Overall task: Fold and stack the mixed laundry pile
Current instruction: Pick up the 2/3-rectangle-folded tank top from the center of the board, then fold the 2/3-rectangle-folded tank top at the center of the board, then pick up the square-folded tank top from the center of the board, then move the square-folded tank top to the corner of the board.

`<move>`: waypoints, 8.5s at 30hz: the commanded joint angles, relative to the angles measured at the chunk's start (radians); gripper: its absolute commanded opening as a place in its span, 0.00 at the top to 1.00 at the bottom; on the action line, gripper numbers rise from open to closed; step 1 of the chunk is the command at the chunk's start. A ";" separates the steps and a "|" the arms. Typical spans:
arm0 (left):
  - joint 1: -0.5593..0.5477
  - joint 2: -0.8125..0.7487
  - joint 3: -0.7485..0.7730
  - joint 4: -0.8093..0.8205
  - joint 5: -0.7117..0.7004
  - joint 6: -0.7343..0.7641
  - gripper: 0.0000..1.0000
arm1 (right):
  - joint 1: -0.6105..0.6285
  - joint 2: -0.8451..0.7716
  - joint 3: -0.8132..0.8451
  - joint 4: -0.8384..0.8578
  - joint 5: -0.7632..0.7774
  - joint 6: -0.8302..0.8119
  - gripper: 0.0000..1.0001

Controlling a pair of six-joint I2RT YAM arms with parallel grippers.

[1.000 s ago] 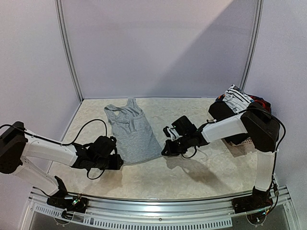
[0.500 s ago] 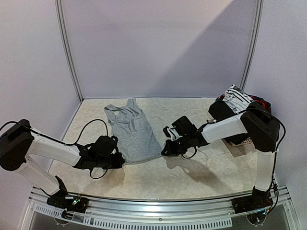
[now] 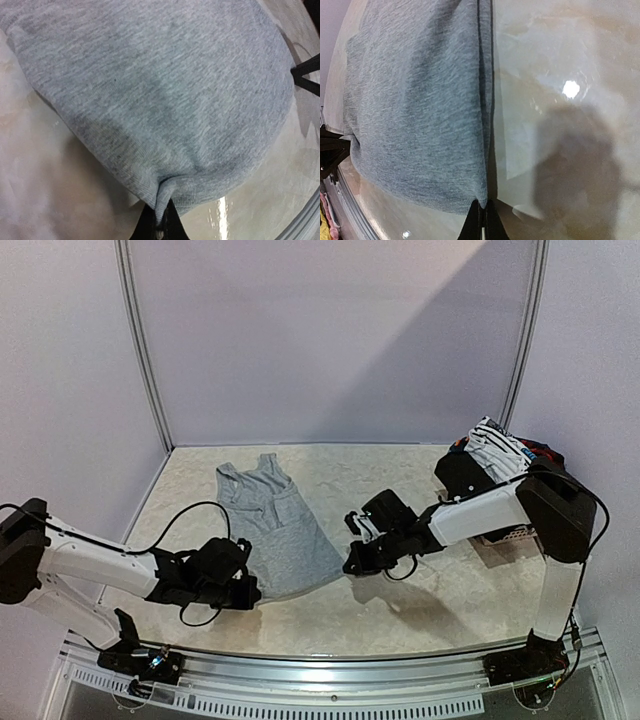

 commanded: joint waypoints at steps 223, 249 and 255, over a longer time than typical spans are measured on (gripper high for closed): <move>0.976 1.207 1.991 -0.916 -0.065 0.675 1.00 | -0.105 -0.669 -0.235 -0.040 0.292 -0.233 0.18; 1.025 1.221 2.055 -0.798 -0.238 0.758 1.00 | -0.103 -0.606 -0.208 -0.053 0.289 -0.229 0.18; 1.027 1.207 2.047 -0.790 -0.283 0.734 0.97 | -0.101 -0.600 -0.201 -0.057 0.294 -0.228 0.18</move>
